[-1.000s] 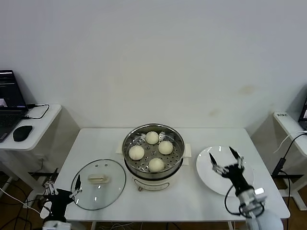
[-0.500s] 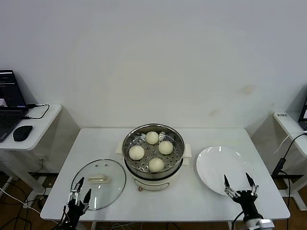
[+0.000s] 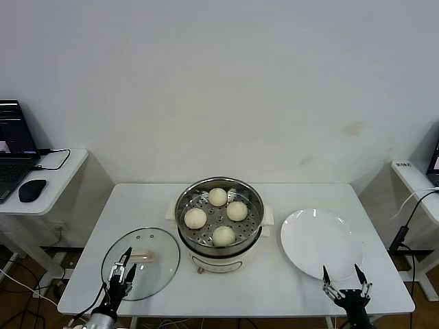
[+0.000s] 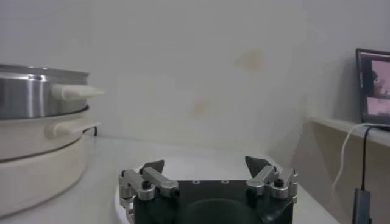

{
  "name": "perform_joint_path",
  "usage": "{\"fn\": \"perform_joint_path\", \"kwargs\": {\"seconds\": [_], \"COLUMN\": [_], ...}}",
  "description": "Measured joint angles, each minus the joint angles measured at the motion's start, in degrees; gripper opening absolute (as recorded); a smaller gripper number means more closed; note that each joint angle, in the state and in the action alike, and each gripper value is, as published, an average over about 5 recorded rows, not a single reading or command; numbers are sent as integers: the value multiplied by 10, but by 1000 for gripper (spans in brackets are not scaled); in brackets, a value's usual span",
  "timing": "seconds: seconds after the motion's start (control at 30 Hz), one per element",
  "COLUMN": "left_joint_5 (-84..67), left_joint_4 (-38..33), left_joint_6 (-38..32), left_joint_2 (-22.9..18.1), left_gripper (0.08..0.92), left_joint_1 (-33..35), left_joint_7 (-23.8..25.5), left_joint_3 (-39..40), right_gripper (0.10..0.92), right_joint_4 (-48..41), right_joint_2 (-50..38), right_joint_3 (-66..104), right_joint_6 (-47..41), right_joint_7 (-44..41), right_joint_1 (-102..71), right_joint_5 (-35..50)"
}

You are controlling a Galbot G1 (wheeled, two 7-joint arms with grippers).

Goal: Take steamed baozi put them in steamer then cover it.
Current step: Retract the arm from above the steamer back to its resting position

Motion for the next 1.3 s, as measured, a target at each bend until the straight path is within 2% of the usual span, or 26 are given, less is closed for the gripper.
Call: {"fn": "perform_joint_path", "kwargs": {"seconds": [0.43, 0.97, 1.07, 1.3], "left_joint_5": [9, -12, -19, -34], "left_joint_4": [73, 125, 133, 149], "left_joint_6": [-5, -5, -6, -6], "left_joint_2": [9, 5, 3, 1], "left_gripper": [823, 816, 763, 558], "left_joint_1": [-74, -138, -145, -150], "left_joint_7": [-5, -3, -5, -4], "left_joint_3": [22, 40, 40, 42], "right_gripper": [823, 823, 823, 823], "right_joint_4": [-5, -15, -15, -19], "right_joint_2": [18, 26, 26, 26], "right_joint_3": [4, 1, -1, -6], "right_joint_6": [5, 12, 12, 12], "right_joint_7": [1, 1, 1, 0], "right_joint_1": [-9, -14, -15, -13], "right_joint_5": [-12, -28, -31, -35]}}
